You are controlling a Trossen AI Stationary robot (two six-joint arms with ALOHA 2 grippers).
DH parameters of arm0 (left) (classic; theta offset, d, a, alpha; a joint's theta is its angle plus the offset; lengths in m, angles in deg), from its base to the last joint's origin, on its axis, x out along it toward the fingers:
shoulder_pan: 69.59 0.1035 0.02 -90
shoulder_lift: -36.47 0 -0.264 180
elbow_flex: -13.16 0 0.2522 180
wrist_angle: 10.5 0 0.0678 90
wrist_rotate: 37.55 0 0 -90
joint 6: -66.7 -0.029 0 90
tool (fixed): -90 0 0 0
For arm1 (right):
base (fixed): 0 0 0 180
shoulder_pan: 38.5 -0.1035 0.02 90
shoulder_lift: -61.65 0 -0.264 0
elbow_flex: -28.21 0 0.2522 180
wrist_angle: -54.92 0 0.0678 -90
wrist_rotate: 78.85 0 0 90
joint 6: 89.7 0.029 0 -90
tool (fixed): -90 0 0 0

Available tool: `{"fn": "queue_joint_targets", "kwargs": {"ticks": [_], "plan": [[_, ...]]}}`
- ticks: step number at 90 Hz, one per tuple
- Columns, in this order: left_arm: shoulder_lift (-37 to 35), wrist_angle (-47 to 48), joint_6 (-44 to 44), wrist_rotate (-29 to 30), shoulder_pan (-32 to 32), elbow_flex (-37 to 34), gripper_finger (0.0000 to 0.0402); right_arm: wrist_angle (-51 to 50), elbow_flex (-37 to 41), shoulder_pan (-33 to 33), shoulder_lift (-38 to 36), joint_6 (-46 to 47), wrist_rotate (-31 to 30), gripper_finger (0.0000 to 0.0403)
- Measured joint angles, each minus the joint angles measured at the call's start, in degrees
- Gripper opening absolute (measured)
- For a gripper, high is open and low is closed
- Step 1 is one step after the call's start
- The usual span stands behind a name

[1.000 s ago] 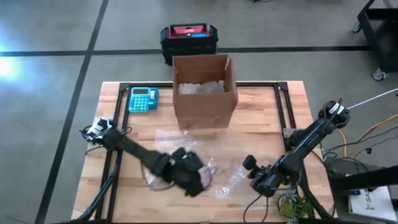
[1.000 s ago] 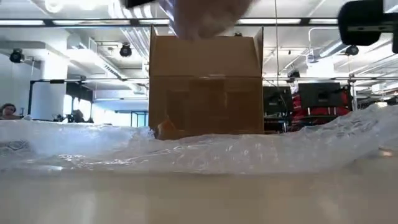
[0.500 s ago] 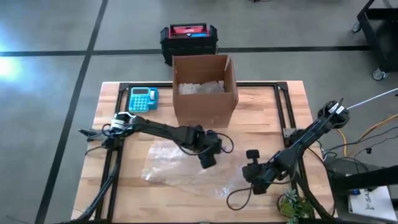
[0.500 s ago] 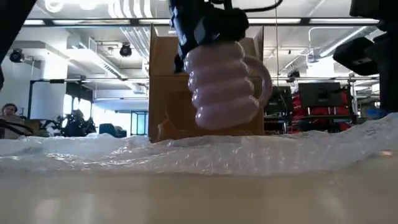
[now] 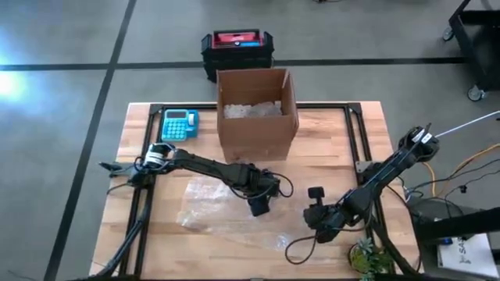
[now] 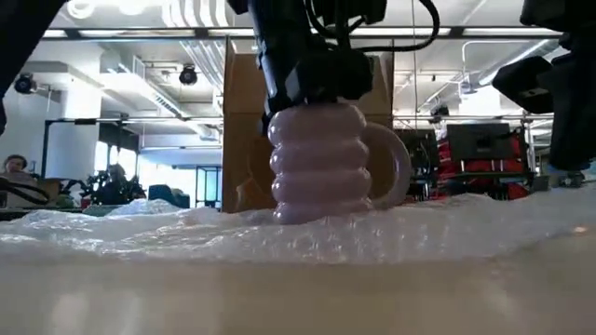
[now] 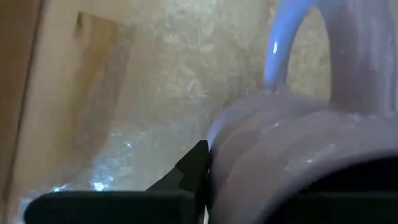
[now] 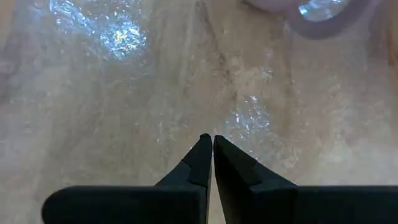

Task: Wrap mug
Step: Wrap the purple mug with bubble wrap

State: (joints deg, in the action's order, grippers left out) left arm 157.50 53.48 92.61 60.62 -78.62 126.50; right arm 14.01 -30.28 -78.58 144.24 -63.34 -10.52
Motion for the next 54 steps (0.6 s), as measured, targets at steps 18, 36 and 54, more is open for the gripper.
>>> {"fn": "queue_joint_targets", "kwargs": {"ticks": [18,36,54], "plan": [[0.0,-0.8,0.0,0.2,0.0,0.0,0.0082,0.9,0.0,0.0,0.0,-1.9,0.1,0.0003],[-1.0,-1.2,-0.1,-2.5,0.3,0.0,0.0153,1.3,0.0,0.0,0.0,-3.9,0.2,0.0005],[-5.5,0.2,0.5,-3.1,0.3,0.0,0.0216,1.1,0.0,0.0,0.0,-2.2,0.0,0.0026]]}}
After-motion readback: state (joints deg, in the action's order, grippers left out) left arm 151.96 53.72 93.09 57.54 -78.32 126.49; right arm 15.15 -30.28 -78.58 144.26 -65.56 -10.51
